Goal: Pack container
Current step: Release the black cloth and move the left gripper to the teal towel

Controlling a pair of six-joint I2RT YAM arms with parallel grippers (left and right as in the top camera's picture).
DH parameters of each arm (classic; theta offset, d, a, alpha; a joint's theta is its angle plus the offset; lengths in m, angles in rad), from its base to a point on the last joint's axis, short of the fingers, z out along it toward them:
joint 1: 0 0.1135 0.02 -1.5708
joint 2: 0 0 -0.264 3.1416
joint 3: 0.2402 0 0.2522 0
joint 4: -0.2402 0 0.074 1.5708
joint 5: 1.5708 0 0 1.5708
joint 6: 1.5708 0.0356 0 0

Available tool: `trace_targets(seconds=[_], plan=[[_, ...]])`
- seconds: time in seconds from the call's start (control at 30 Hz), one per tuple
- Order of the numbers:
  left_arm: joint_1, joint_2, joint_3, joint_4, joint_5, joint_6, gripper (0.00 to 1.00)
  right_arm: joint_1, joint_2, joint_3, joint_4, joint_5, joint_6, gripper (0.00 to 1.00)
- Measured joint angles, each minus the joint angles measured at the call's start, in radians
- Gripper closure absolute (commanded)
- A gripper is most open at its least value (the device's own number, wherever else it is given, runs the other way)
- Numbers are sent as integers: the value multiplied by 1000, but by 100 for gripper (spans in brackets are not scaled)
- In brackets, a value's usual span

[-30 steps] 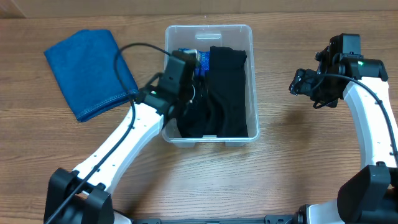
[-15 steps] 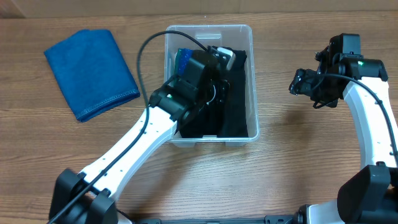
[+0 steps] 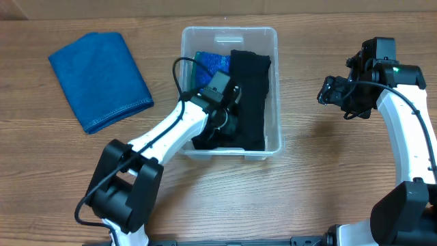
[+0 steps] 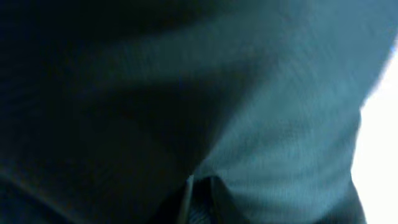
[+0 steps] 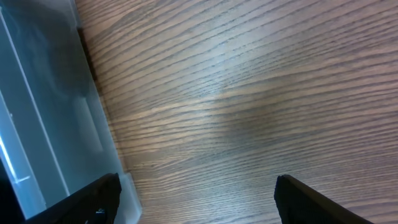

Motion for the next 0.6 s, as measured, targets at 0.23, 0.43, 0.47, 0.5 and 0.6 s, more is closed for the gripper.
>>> trace_targets(seconds=[0.23, 0.43, 0.47, 0.5, 0.6], plan=[[30, 31, 6, 24, -4, 4, 77, 0, 0, 0, 0, 0, 0, 17], [31, 4, 139, -102, -12, 28, 62, 0, 0, 0, 0, 0, 0, 17], [32, -22, 170, -119, -29, 34, 50, 0, 0, 0, 0, 0, 0, 16], [34, -64, 214, -148, -64, 34, 45, 0, 0, 0, 0, 0, 0, 16], [68, -204, 296, -175, -158, 50, 39, 0, 0, 0, 1, 0, 0, 16]])
